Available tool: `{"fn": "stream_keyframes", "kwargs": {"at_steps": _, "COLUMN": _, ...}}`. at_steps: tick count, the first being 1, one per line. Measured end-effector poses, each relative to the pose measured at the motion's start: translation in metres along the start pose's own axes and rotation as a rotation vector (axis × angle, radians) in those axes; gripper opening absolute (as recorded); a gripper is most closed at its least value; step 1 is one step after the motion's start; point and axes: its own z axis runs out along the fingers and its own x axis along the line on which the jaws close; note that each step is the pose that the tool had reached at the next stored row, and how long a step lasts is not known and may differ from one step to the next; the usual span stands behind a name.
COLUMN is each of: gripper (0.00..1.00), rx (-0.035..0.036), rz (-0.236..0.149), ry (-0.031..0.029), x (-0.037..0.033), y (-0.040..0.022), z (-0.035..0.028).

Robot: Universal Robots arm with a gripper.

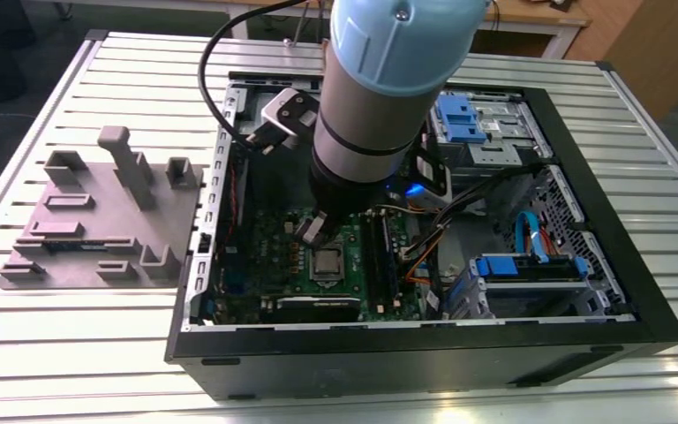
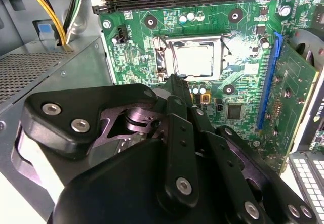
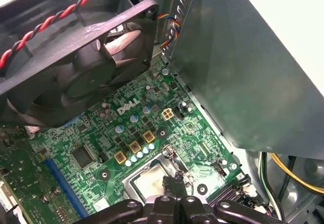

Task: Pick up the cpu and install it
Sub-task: 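Install the first cpu locking lever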

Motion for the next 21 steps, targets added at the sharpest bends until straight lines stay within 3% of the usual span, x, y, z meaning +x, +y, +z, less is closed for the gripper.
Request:
{"fn": "stream_keyframes", "kwargs": {"at_steps": 3, "gripper": 0.10, "rx": 0.0000, "rz": 0.000, "ry": 0.0000, "x": -0.0005, "y": 0.0007, "z": 0.0002}}
{"fn": "stream_keyframes", "kwargs": {"at_steps": 9, "gripper": 0.10, "rx": -0.0005, "rz": -0.005, "ry": 0.0008, "x": -0.0098, "y": 0.0071, "z": 0.0022}}
{"fn": "stream_keyframes", "kwargs": {"at_steps": 17, "gripper": 0.10, "rx": -0.0007, "rz": -0.006, "ry": 0.0009, "x": -0.0215, "y": -0.0056, "z": 0.0020}}
{"fn": "stream_keyframes", "kwargs": {"at_steps": 21, "gripper": 0.10, "rx": -0.0022, "rz": -0.022, "ry": 0.0033, "x": -0.0236, "y": -0.0070, "z": 0.0035}}
